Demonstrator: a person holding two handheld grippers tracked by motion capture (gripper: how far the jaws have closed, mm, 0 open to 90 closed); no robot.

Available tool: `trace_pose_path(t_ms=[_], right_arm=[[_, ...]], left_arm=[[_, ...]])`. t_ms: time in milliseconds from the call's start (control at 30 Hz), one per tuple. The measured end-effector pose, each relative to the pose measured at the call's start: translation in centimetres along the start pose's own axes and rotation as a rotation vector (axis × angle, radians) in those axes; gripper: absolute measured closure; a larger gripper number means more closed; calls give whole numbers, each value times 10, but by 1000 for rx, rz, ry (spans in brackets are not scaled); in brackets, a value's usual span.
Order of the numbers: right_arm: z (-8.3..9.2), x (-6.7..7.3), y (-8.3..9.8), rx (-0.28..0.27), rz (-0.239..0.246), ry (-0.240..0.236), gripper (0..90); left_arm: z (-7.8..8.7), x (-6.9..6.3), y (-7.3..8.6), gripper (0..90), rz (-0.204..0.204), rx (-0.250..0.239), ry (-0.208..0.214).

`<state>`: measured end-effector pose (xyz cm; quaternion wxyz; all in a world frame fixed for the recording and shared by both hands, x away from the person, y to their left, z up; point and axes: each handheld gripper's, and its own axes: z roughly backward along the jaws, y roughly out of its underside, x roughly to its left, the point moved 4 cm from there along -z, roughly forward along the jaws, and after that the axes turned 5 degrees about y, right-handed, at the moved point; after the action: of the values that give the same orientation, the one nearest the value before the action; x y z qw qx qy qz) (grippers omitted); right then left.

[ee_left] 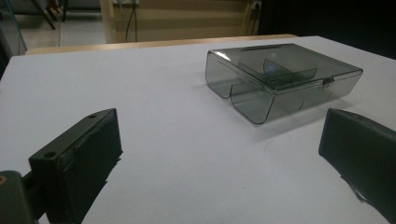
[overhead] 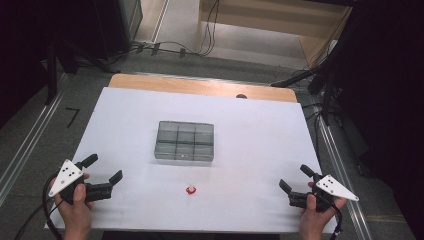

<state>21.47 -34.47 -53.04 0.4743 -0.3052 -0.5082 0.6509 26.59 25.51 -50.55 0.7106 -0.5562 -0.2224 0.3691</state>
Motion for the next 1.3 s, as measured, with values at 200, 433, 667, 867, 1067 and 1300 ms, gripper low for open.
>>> trace_pose_path(t_ms=[200,433,667,867,1067,1300], right_arm=[[0,-1,1,-12,-18,-28,0],[0,0,1,-4,-5,-30,0],[0,2,2,4,1,-23,0],[1,2,2,3,5,-33,0],[2,3,2,3,1,-39,0],[1,3,2,6,2,-42,0]], left_arm=[[-3,1,-7,0,7,2,-15],[-9,-15,-21,0,-39,7,15],[-21,-20,-37,0,-45,33,12],[-27,-20,-49,0,-28,39,14],[-29,-20,-59,0,-27,24,22],[-38,-18,-77,0,-31,16,32]])
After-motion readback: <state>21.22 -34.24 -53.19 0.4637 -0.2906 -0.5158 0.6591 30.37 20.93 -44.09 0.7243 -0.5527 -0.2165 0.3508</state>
